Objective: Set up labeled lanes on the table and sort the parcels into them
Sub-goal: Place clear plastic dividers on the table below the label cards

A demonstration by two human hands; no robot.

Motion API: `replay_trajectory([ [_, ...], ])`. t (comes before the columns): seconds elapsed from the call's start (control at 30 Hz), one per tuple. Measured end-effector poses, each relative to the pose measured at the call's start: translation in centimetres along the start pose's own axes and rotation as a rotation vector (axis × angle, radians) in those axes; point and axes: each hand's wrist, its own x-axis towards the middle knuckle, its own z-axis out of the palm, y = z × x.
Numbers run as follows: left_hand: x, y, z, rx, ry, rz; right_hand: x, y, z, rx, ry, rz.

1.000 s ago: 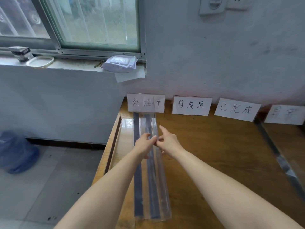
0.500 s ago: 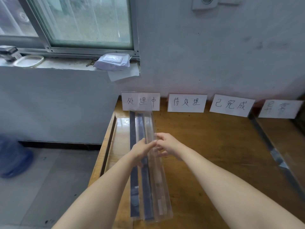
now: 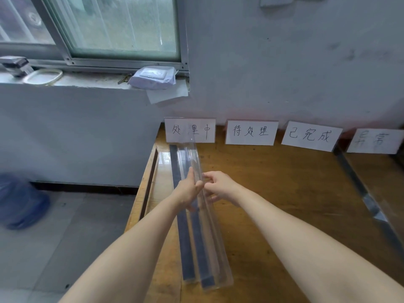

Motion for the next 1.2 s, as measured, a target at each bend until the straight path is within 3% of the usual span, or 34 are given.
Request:
replay_trajectory([
  [0.27, -0.9, -0.5, -1.4, -0.11, 0.05, 0.012, -0.8, -0.4, 0.1, -0.052, 0.098, -0.019],
  [0.43, -1.7, -0.6, -1.9, 0.126, 0.184, 0.053, -1.3, -0.6, 0.7, -0.21, 0.191, -0.057],
  [0.77, -2.1, -0.8, -2.3, 0.307, 0.318, 0.116, -2.7, -0.9, 0.3, -0.546, 0.35, 0.074],
  [1.2, -3.6, 3.5, 3.7, 0.313, 0.401, 0.269, -8.4, 2.7, -6.9, -0.538, 0.503, 0.045],
])
